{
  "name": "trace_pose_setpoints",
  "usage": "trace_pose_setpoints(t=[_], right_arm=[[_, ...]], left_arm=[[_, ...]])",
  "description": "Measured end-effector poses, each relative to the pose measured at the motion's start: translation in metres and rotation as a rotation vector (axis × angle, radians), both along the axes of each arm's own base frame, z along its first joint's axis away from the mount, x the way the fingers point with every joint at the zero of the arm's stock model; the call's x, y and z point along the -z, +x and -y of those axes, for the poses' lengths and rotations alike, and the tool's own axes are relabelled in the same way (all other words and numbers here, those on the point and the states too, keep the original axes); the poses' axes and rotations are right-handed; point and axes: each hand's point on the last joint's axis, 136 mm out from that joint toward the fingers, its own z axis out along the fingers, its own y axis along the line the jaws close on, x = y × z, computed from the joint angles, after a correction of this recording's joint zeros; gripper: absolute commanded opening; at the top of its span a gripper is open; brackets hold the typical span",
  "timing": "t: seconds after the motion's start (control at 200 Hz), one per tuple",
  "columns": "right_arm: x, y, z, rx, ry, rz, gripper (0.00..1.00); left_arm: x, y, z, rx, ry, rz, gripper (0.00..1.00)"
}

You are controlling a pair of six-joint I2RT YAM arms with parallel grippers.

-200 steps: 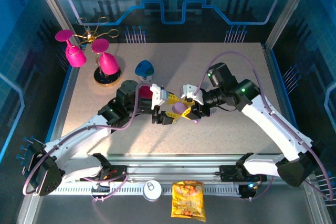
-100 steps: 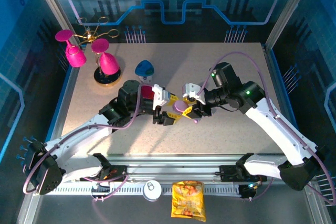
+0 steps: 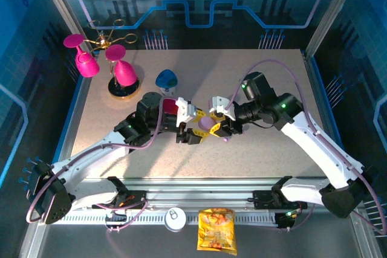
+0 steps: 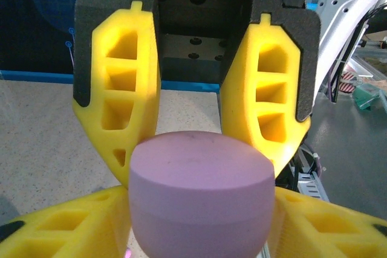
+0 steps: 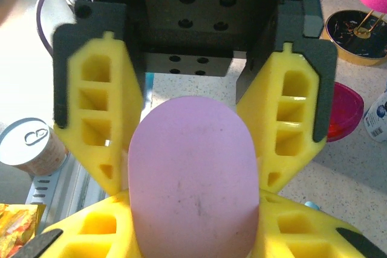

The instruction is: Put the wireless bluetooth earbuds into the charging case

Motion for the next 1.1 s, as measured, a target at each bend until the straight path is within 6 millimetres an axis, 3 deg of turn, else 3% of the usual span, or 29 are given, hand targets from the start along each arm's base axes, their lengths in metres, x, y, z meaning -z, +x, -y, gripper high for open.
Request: trace_pose_setpoints(t=[0.19, 0.515, 0.986, 1.096], right_arm=[[0.005, 0.002, 0.001, 0.004, -0.021, 0.003, 0.19], [0.008, 0.0, 0.003, 0.005, -0.042, 0.001, 0.19], [0.013, 0.0, 0.008, 0.014, -0.07, -0.005, 0.19], [0.015, 0.0, 0.008, 0.018, -0.078, -0.006, 0.19]], left_arm=[[0.002, 0.002, 0.0, -0.011, 0.007, -0.002, 0.62], [0.004, 0.001, -0.001, -0.011, 0.017, -0.008, 0.51], [0.004, 0.0, 0.0, -0.008, 0.016, -0.008, 0.51], [0.004, 0.001, 0.0, -0.009, 0.017, -0.006, 0.39]])
